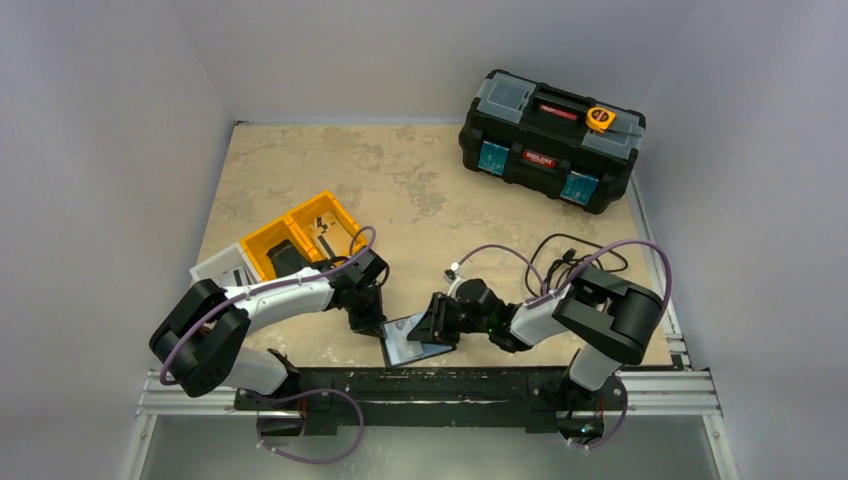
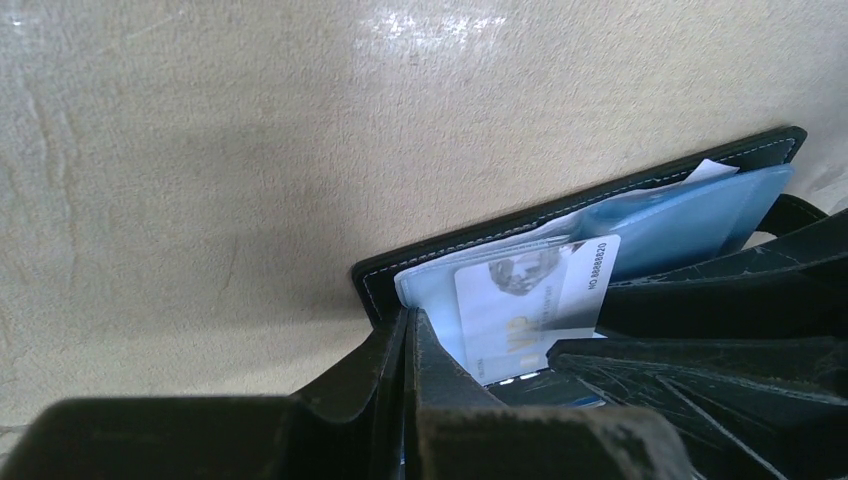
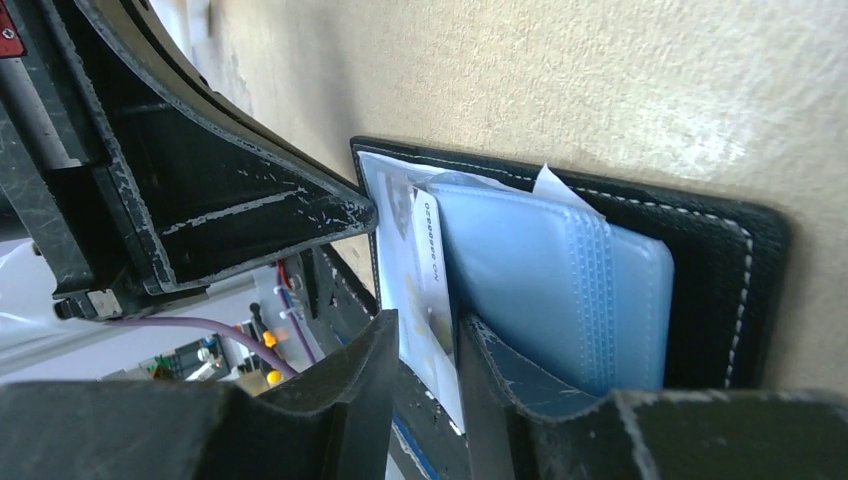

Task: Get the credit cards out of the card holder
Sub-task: Remove the credit card from the card holder, then place the credit card in the storage box, then close the card holder at the center of the board.

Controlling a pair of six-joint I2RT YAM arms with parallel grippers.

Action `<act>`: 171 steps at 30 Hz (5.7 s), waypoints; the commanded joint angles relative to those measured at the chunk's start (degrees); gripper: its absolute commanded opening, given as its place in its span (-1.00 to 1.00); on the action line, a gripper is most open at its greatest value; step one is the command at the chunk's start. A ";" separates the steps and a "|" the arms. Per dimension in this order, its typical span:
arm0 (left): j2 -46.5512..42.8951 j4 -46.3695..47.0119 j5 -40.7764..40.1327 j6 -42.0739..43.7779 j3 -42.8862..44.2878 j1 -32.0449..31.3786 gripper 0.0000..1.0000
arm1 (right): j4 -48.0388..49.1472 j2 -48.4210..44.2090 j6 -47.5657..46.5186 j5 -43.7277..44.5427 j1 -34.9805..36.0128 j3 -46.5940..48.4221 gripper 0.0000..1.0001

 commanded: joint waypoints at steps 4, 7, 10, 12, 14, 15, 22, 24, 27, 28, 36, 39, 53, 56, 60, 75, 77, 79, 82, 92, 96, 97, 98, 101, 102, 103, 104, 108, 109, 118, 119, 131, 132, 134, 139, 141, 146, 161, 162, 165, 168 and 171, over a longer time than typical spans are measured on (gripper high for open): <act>3.22 1.63 -4.68 0.42 -1.92 -0.28 -1.00 | -0.25 2.24 -0.87 -0.42 -0.35 0.14 -0.66; 3.08 1.33 -4.81 0.52 -1.76 -0.28 -1.00 | -3.51 -0.57 -1.21 1.75 -0.40 -0.65 -0.87; 3.07 1.02 -5.14 0.57 -1.68 -0.28 -1.00 | -7.20 -4.08 -1.75 4.45 -0.60 -1.44 -0.98; 3.06 0.92 -5.30 0.66 -1.75 -0.28 -1.00 | -9.65 -6.46 -2.19 5.81 -0.90 -1.92 -1.00; 3.06 1.00 -5.34 0.57 -1.91 -0.28 -1.00 | -12.34 -8.86 -2.85 7.19 -1.17 -2.13 -1.00; 3.05 0.97 -5.34 0.64 -1.92 -0.30 -1.00 | -13.78 -10.27 -3.27 7.83 -1.25 -2.14 -1.00; 3.31 0.97 -5.22 0.90 -1.22 -0.30 -1.00 | -23.05 -14.52 -6.84 10.42 -1.49 0.18 -1.00; 3.29 0.98 -4.98 1.04 -1.02 -0.28 -1.00 | -23.70 -15.01 -7.33 10.76 -1.47 0.60 -1.00; 2.53 0.64 -5.15 1.35 -0.54 -0.32 -1.00 | -26.58 -17.03 -7.41 12.65 -1.45 1.03 -1.00; 2.28 0.48 -5.27 1.47 -0.33 -0.28 -1.00 | -28.03 -17.94 -7.69 13.36 -1.51 1.29 -1.00; 1.66 -0.36 -5.55 2.24 1.41 -0.30 -1.00 | -35.38 -25.64 -9.18 15.51 -1.62 2.92 -1.00; 0.54 -0.77 -5.56 2.61 2.31 -0.29 -1.00 | -37.08 -26.90 -9.36 15.51 -1.67 3.74 -1.00; -18.16 -9.39 -3.20 7.19 9.44 4.39 0.17 | -44.32 -31.97 -12.63 15.89 -2.34 12.69 -1.00; -24.42 -8.63 1.22 7.98 8.00 7.82 0.23 | -40.71 -31.51 -12.99 11.14 -3.71 13.75 -1.00; -29.63 -5.78 9.26 7.69 6.22 11.35 0.23 | -29.54 -30.28 -10.94 1.11 -7.08 12.94 -1.00; -33.07 10.24 26.95 -0.39 -0.62 16.08 -0.31 | 2.43 -16.68 3.02 -14.99 -8.07 12.05 -1.00; -33.16 10.54 27.13 -0.65 -0.91 16.32 -0.57 | 1.89 -16.80 2.76 -14.65 -8.06 11.69 -1.00; -32.96 10.71 27.30 -0.78 -1.03 16.36 -0.83 | -0.09 -17.01 1.87 -14.10 -8.08 12.06 -1.00; -33.21 9.69 26.02 -0.73 -0.78 16.44 -1.00 | -5.87 -17.57 -1.09 -12.79 -8.04 13.30 -0.63; -32.12 -31.94 -19.04 6.52 17.20 16.56 -1.00 | -29.39 -23.40 -13.95 -3.39 -8.04 18.85 0.85; -25.03 -40.36 -36.14 9.40 22.41 20.20 -1.00 | -35.81 -24.27 -18.75 -0.74 -8.04 21.37 0.98; -23.77 -41.04 -37.64 10.48 22.84 22.26 -1.00 | -36.92 -24.39 -19.57 -0.44 -8.04 21.74 0.98; -21.34 -41.32 -39.02 11.50 23.27 24.57 -1.00 | -37.92 -24.52 -20.33 0.01 -8.06 22.10 0.98; -17.39 -40.41 -42.44 14.19 23.69 31.85 -1.00 | -40.47 -25.20 -21.61 2.11 -8.04 22.63 0.98; -16.44 -39.64 -43.27 15.21 23.66 34.19 -1.00 | -40.77 -25.53 -21.76 2.51 -8.04 22.65 0.98; -15.06 -38.79 -43.94 16.20 23.70 36.30 -1.00 | -41.96 -25.80 -21.91 2.69 -8.04 22.54 0.98; -13.56 -38.35 -44.70 17.00 23.92 38.41 -1.00 | -42.72 -26.27 -22.20 3.06 -8.04 22.48 0.98; -7.89 -37.76 -46.76 18.93 25.56 44.46 -1.00 | -45.25 -27.41 -23.62 4.34 -8.04 22.38 0.97; -6.95 -37.34 -47.04 19.42 25.93 45.53 -1.00 | -45.59 -27.80 -24.04 4.50 -8.04 22.38 0.98; 0.92 -35.10 -48.60 20.84 27.36 49.63 -0.97 | -47.89 -29.12 -24.72 5.89 -8.04 22.12 0.98; 1.28 -34.69 -48.35 21.21 27.30 50.09 -0.92 | -48.07 -29.26 -24.74 6.14 -8.04 22.07 0.98; -2.47 -31.53 -40.75 24.26 26.11 52.72 0.08 | -50.84 -27.54 -25.41 8.66 -7.87 22.11 0.98; -3.45 -31.17 -39.61 24.56 25.89 52.71 0.12 | -51.23 -27.33 -25.49 9.32 -7.72 22.16 0.98; -5.97 -30.74 -36.96 25.25 25.40 52.72 0.17 | -51.97 -27.09 -25.56 10.85 -7.07 22.41 0.98; -15.60 -28.24 -18.76 28.04 23.46 52.41 0.19 | -55.10 -24.12 -25.47 17.39 -2.27 24.51 0.98; -19.31 -27.21 -8.97 29.40 22.03 51.24 0.18 | -58.70 -20.79 -25.10 22.70 1.84 27.86 0.97; -26.36 -25.22 1.11 27.25 16.67 40.02 0.18 | -63.97 -12.78 -22.19 30.97 9.27 34.02 0.81; -33.02 -15.58 6.05 9.99 -0.95 30.49 0.18 | -75.49 7.66 -18.67 40.20 21.98 50.45 0.53; -33.29 -15.12 5.93 9.78 -1.48 30.42 0.17 | -75.59 8.22 -18.64 40.14 22.36 50.92 0.49; -33.15 -14.78 5.88 9.62 -1.96 30.40 0.18 | -75.88 9.96 -18.76 39.61 23.05 52.31 0.35; -32.45 -14.59 6.13 10.10 -1.99 30.40 0.18 | -76.53 11.86 -18.65 39.46 23.09 53.43 0.20; -32.13 -14.13 6.82 10.44 -2.10 30.40 0.17 | -76.90 13.33 -18.87 38.99 23.09 54.00 0.11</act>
